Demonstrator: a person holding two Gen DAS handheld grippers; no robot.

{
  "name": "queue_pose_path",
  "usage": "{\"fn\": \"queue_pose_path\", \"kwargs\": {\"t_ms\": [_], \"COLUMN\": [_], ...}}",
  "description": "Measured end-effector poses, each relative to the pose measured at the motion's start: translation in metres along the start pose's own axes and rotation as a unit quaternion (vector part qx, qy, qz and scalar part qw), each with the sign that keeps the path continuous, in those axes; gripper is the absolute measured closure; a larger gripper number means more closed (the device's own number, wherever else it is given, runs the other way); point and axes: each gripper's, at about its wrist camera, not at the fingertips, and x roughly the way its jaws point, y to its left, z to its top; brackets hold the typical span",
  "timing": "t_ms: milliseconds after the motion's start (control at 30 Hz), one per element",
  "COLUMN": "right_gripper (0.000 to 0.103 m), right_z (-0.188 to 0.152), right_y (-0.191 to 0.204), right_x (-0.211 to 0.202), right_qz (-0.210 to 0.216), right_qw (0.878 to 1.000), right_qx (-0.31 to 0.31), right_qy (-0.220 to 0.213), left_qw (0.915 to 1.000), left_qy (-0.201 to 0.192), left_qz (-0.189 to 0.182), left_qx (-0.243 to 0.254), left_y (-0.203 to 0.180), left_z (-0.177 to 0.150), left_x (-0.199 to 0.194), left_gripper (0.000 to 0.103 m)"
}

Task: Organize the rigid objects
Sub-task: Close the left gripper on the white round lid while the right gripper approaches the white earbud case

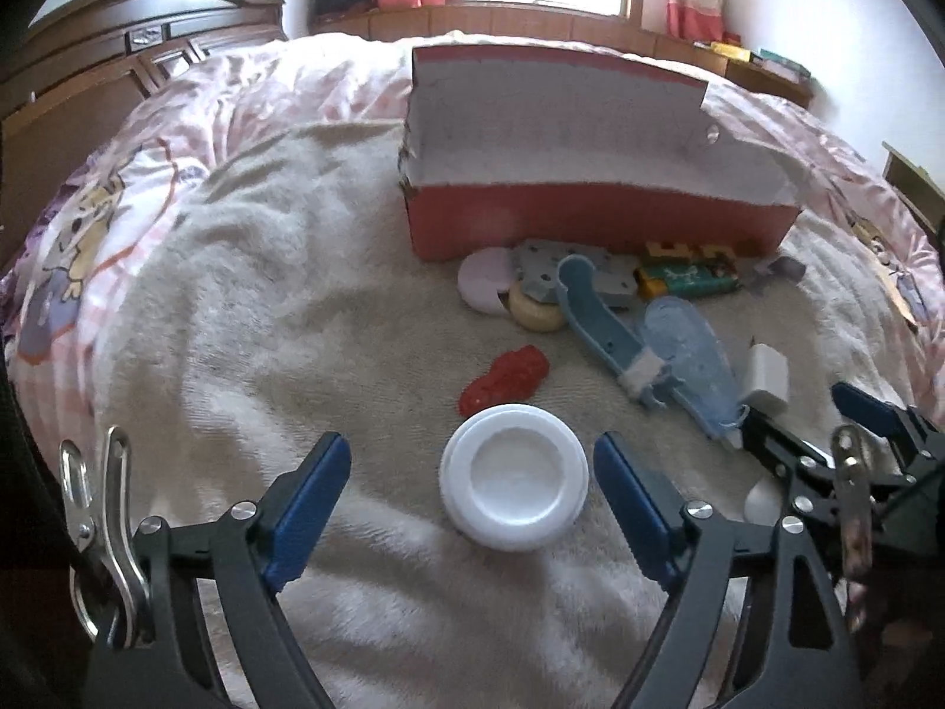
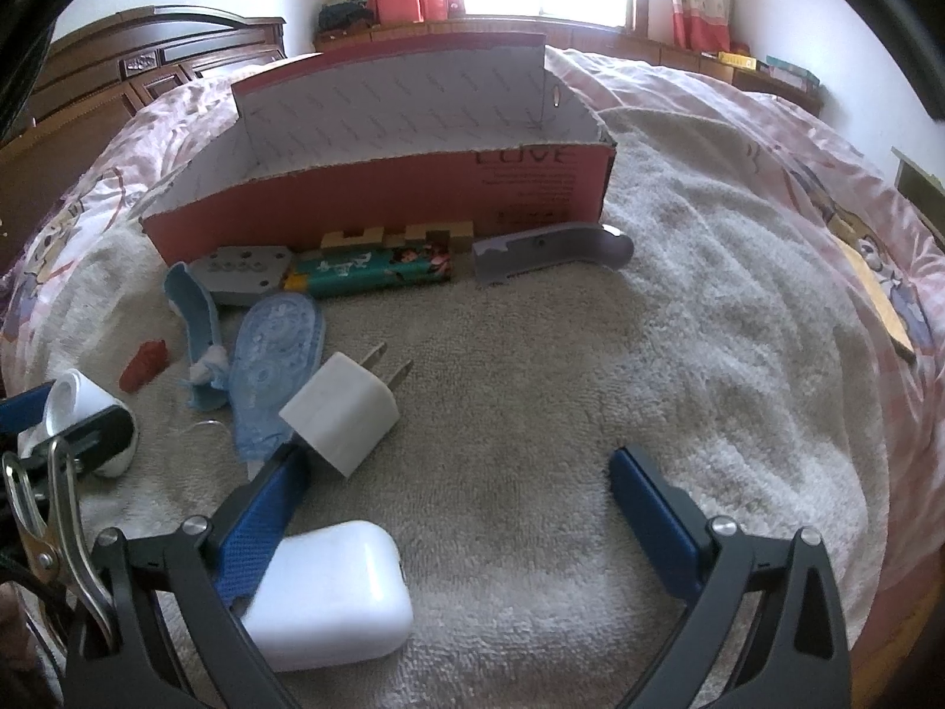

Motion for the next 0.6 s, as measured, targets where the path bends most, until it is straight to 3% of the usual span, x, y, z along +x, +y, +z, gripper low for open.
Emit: {"fn": "queue_pose_path", "kwargs": {"t_ms": [300,500,600], "right_gripper": [0.001,0.001,0.001], "right_z": [-0.001,-0.001,-0.001], "right_y": [-0.005,-0.007,-0.008], "right_x": [-0.008,-0.022,-0.028], "right_qz": [0.017,0.021,0.03], "right_qw": [1.0,0.999,0.999], "right_qx": [0.001,-0.022,-0.033], "right_qy": [0.003,-0.009,-0.01], "left_qw": [0.9998,0.9998,0.9995], "left_qy": [-0.019,-0.006,-0.004], "left_qz": [-0.005,-0.021,-0.03], "left_qx": [0.007,0.001,0.007], "left_y": [0.002,0.003,0.0], "left_z": [-0.005,-0.006,-0.007], "left_x": [-0.014,-0.006,-0.005], "left_gripper": [0.025,0.04,0.055]}}
